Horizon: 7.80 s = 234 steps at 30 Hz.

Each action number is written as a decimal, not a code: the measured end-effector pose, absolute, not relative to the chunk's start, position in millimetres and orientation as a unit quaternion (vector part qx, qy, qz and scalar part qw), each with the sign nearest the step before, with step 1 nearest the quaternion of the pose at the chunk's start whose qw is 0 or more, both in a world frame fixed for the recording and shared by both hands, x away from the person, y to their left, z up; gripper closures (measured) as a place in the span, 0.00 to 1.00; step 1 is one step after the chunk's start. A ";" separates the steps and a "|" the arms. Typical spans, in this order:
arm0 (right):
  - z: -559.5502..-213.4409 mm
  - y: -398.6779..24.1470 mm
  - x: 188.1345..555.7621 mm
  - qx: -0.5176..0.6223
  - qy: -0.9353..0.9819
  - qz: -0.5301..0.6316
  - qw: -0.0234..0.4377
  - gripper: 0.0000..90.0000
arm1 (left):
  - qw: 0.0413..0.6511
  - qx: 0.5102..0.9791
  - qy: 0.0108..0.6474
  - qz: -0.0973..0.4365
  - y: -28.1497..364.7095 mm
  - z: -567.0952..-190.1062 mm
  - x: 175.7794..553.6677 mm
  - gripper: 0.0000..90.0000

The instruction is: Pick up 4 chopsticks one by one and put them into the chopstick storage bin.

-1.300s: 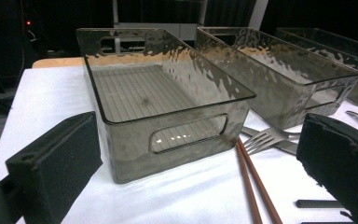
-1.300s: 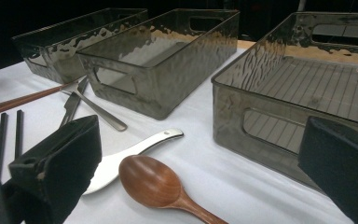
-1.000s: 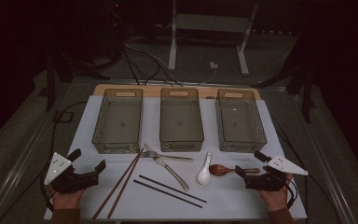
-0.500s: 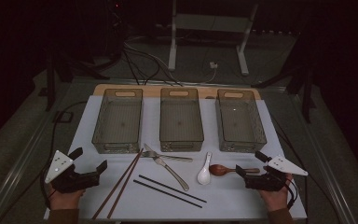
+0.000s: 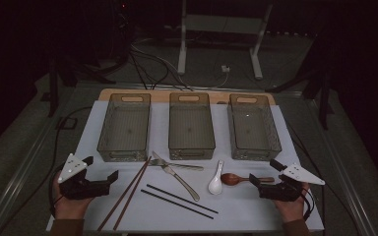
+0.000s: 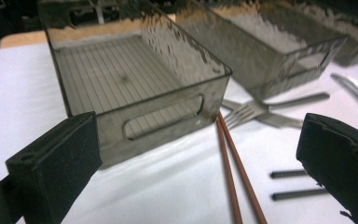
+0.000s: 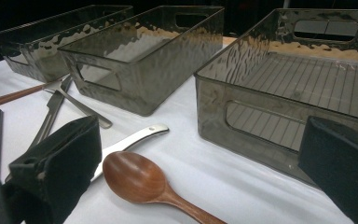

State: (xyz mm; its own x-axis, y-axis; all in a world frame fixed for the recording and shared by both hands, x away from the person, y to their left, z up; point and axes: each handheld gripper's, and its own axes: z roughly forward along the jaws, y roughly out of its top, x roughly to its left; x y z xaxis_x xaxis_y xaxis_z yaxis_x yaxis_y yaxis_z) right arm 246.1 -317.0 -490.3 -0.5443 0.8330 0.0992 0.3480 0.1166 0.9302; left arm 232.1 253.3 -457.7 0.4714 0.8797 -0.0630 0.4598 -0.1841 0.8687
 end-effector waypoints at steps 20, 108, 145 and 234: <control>-491.7 -316.3 247.2 0.419 0.712 0.513 0.232 0.00 | 0.391 0.784 0.444 0.190 233.9 -460.7 235.9 0.02; -492.6 -318.9 250.2 0.426 0.706 0.516 0.232 0.00 | 0.265 0.802 0.510 0.160 171.5 -509.7 225.6 0.96; -492.8 -319.4 250.3 0.426 0.704 0.518 0.233 0.00 | 0.358 0.774 0.491 0.180 190.0 -457.3 240.0 0.96; -492.9 -321.5 252.6 0.428 0.703 0.519 0.232 0.00 | 0.419 0.683 0.564 0.201 249.4 -439.8 405.9 0.37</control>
